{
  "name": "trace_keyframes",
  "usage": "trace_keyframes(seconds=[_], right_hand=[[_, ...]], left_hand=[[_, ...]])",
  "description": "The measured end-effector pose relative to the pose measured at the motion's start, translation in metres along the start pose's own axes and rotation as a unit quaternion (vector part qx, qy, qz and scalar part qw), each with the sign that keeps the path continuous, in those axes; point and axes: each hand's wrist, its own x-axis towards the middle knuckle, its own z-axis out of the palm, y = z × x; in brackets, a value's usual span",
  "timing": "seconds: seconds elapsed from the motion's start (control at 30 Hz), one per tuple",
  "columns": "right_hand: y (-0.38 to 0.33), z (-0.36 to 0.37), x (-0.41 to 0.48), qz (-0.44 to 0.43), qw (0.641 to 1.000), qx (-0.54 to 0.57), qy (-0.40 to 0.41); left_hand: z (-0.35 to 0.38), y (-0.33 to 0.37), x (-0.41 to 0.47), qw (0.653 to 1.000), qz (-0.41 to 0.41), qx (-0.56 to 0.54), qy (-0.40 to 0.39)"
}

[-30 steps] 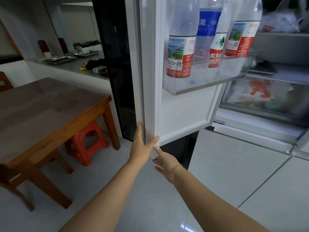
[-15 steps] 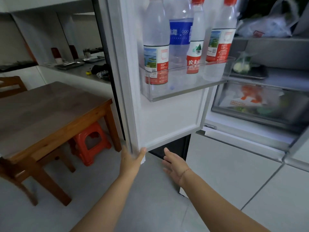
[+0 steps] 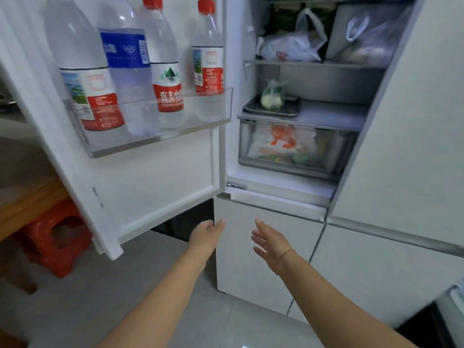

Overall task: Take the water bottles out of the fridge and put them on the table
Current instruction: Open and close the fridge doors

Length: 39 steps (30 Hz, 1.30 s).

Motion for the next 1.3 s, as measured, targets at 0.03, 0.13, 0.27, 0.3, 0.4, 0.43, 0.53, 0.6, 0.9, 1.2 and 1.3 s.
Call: trace_keyframes(seconds=[0.03, 0.13, 0.27, 0.3, 0.4, 0.43, 0.53, 0.6, 0.9, 1.2, 1.3], right_hand=[[-0.005, -0.018, 0.001, -0.004, 1.0, 0.011, 0.015], [-0.017, -0.066, 0.006, -0.013, 0.997, 0.043, 0.061], [-0.032, -0.118, 0.018, -0.025, 0.99, 0.086, 0.111], [-0.035, -0.13, 0.022, -0.028, 0.988, 0.095, 0.122], [-0.046, -0.161, 0.037, -0.036, 0.979, 0.12, 0.16], [-0.049, -0.17, 0.043, -0.035, 0.976, 0.129, 0.175], [-0.057, -0.19, 0.062, -0.037, 0.964, 0.161, 0.209], [-0.062, -0.202, 0.076, -0.04, 0.956, 0.176, 0.229], [-0.064, -0.233, 0.118, -0.026, 0.928, 0.222, 0.299], [-0.067, -0.238, 0.131, -0.041, 0.896, 0.338, 0.287], [-0.064, -0.238, 0.129, -0.04, 0.892, 0.348, 0.285]], left_hand=[[0.016, 0.01, 0.003, 1.0, 0.016, 0.005, -0.015], [0.062, 0.039, 0.011, 0.997, 0.046, 0.021, -0.05], [0.114, 0.072, 0.029, 0.99, 0.103, 0.034, -0.09], [0.127, 0.08, 0.035, 0.988, 0.114, 0.033, -0.1], [0.163, 0.101, 0.058, 0.981, 0.136, 0.026, -0.135], [0.174, 0.108, 0.066, 0.977, 0.142, 0.022, -0.155], [0.207, 0.128, 0.092, 0.962, 0.168, 0.022, -0.214], [0.228, 0.142, 0.109, 0.95, 0.185, 0.019, -0.25], [0.297, 0.178, 0.164, 0.908, 0.193, 0.033, -0.37], [0.32, 0.177, 0.167, 0.897, 0.182, 0.008, -0.403], [0.316, 0.177, 0.161, 0.899, 0.184, 0.009, -0.398]])
